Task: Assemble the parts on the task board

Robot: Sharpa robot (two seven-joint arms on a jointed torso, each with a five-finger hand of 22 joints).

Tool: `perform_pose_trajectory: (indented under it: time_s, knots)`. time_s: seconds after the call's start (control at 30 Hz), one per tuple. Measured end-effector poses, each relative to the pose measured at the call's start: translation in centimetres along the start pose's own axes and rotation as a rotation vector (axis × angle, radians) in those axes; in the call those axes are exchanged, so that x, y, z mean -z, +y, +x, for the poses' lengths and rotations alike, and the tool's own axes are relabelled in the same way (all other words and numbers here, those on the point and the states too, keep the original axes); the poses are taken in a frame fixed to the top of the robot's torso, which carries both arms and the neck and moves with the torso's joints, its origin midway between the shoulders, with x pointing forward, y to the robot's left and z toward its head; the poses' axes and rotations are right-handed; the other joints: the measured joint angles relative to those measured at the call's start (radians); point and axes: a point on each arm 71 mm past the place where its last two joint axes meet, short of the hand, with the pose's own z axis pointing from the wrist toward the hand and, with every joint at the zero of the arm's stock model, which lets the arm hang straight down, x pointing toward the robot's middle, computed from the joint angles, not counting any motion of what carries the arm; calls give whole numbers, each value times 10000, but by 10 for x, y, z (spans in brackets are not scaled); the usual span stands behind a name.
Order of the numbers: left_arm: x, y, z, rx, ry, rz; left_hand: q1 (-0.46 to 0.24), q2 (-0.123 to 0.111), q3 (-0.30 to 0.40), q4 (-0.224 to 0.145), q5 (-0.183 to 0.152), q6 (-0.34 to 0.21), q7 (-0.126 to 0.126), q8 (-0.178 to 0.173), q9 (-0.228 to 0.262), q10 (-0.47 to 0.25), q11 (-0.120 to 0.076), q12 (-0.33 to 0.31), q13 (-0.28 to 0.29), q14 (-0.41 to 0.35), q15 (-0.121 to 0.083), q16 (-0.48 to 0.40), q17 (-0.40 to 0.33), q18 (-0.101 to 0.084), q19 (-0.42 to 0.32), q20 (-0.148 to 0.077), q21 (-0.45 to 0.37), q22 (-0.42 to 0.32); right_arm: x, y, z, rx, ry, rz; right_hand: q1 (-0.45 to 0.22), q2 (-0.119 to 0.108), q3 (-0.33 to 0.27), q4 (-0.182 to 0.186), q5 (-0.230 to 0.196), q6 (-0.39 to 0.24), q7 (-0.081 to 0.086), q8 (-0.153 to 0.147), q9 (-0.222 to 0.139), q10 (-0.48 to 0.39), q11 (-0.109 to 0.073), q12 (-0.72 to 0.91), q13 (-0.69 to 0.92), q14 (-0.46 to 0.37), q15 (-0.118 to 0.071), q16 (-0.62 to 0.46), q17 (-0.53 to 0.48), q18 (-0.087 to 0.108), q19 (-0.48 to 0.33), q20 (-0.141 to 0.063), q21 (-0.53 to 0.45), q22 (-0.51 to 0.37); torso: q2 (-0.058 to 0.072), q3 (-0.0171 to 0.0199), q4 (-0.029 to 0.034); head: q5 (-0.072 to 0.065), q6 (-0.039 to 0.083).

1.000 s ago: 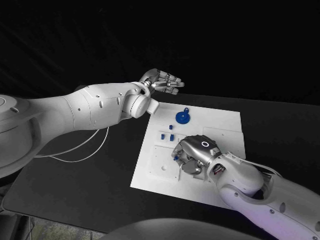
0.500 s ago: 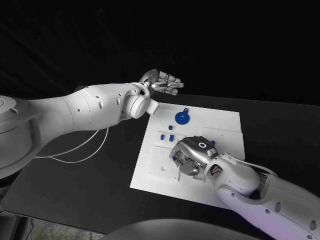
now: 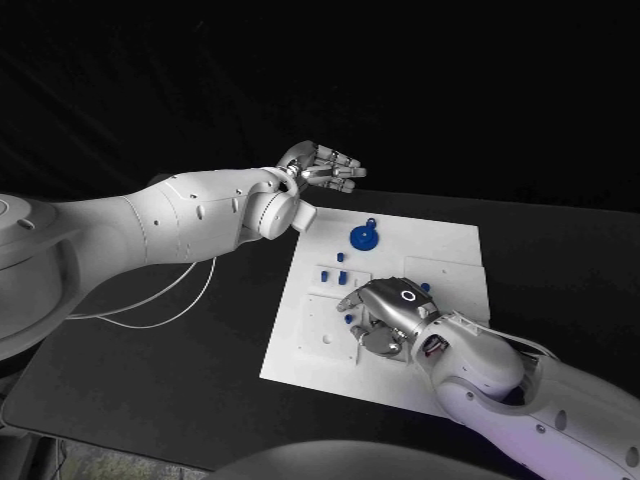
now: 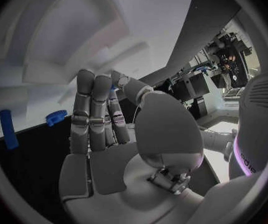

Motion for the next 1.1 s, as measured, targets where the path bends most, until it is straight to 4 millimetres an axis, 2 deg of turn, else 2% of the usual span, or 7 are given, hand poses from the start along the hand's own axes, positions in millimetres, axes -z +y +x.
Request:
perform_pose_trajectory:
  time_s: [0.17, 0.33, 0.5, 0.6, 0.73, 0.83, 1.1]
  knots:
    - [1, 0, -2, -6, -26, -16, 0, 0, 0, 0, 0, 0, 0, 0, 0, -36, 36, 0, 0, -35, 35, 0, 0, 0, 0, 0, 0, -43, 9, -5, -4, -138, -197, 86, 39, -39, -506, 133, 59, -81, -16, 0, -9, -63, 1, 48, 0, -1, 6, 113, -214, -12, 2, 1, -171, -133, 0, 2, -3, -17, 32]
    - [1, 1, -3, -11, -48, -29, 0, 0, 0, 0, 0, 0, 0, 0, 0, -36, 36, 0, 0, -35, 35, 0, 0, 0, 0, 0, 0, -43, 16, -14, -21, -249, -602, 290, 39, -39, -557, 184, 117, -78, -13, 0, -8, 22, -23, 48, 0, -9, 14, 191, -268, -20, 2, 2, -172, -191, -6, 2, -10, -56, 59]
    - [2, 1, -6, -20, -88, -45, 0, 0, 0, 0, 0, 0, 0, 0, 0, -36, 36, 0, 0, -35, 35, 0, 0, 0, 0, 0, 0, -43, 22, -32, -49, -396, -1160, 708, -324, 87, 41, 264, 171, 183, 244, -1, -8, 886, -219, 48, 0, 49, -44, 359, -263, -29, 18, 16, -143, -171, -6, 2, -12, -155, 137]
    - [2, 2, -7, -25, -111, -53, 0, 0, 0, 0, 0, 0, 0, 0, 0, -36, 35, 0, 0, -35, 35, 0, 0, 0, 0, 0, 0, -64, 27, -48, -67, -524, -1382, 1107, -518, 67, 161, 367, 356, 182, 293, -1, -8, 1120, -286, 48, 0, 81, -77, 423, -235, -33, -20, -21, -49, -158, -6, 2, -15, -272, 197]
    - [3, 2, -9, -31, -141, -63, 0, 0, 0, 0, 0, 0, 0, 0, 0, -36, 36, 0, 0, -35, 35, 0, 0, 0, 0, 0, 0, -64, 35, -70, -82, -661, -1409, 1621, -490, 95, -876, 466, 679, 6, 327, -2, -7, 911, -229, 48, 0, 81, -77, 424, -270, -80, -21, -21, -6, -401, -8, -4, -22, -404, 287]
    - [3, 2, -10, -33, -150, -65, 0, 0, 0, 0, 0, 0, 0, 0, 0, -36, 36, 0, 0, -35, 35, 0, 0, -1, -1, 0, 0, -64, 40, -81, -84, -691, -1238, 1897, -354, 231, -1525, 498, 648, -31, 296, -2, -7, 742, -195, 48, 0, 81, -77, 437, -340, -82, -21, -21, -6, -625, -8, -2, -22, -445, 328]
    - [3, 3, -11, -28, -138, -65, 0, 0, 0, 0, 0, 0, 0, 0, 0, -35, 35, 0, 0, -35, 35, 0, 0, 0, 0, 0, 0, -63, 47, -98, -83, -608, -559, 2296, -306, 279, -2329, 768, 601, -68, 259, -2, -6, 690, -146, 48, 11, 139, -21, 626, -367, -88, -20, -21, 360, -918, 3, 14, -16, -483, 366]
